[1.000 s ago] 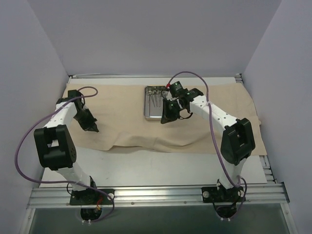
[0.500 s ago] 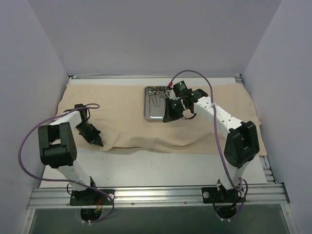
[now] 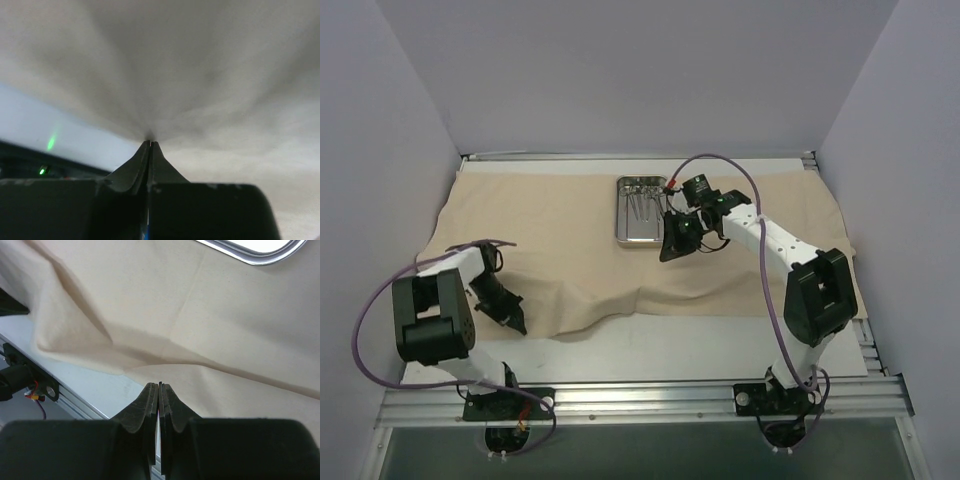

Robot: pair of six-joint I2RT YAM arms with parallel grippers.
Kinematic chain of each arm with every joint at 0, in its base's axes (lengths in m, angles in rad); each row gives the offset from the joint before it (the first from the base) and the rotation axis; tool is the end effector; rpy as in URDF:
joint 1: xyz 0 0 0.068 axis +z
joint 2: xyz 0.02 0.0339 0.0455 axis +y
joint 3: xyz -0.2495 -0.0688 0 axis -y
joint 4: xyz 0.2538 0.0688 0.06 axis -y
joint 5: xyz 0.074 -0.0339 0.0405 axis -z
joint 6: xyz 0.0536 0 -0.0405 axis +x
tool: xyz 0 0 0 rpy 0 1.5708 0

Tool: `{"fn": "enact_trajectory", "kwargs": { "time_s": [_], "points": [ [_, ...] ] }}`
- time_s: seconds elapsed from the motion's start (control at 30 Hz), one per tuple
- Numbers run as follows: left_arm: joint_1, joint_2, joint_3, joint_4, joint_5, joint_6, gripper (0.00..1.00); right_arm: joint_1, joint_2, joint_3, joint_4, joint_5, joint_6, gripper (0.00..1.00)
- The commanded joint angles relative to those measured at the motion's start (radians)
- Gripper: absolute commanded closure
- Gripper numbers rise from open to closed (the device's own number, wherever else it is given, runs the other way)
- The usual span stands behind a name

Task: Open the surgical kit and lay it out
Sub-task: Smooth out the surgical kit at the center of the board.

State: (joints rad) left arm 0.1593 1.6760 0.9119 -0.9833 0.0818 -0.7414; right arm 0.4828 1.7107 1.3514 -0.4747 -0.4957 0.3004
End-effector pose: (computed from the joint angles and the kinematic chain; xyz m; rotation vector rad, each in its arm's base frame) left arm 0.2461 0.0351 0.1039 1.2932 -2.6501 0.0407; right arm 0.3379 0.2059 0.2378 -0.4673 2.4488 0.9459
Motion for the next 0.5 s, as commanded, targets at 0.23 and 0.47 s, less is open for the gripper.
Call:
{"fn": "enact_trajectory", "kwargs": {
  "time_s": [0.23,0.47],
  "points": [
    [0.017,-0.487,0.143,-0.305,-0.042,0.029,0.98,-0.015,0.000,0.005,-0.061,0.012,0.011,0.98],
    [-0.072,-0.429,0.303,-0.131,-0.054,0.183,0.98,-0.186,-0.114,-0.067,-0.175,0.180,0.078,1.00]
  ]
}}
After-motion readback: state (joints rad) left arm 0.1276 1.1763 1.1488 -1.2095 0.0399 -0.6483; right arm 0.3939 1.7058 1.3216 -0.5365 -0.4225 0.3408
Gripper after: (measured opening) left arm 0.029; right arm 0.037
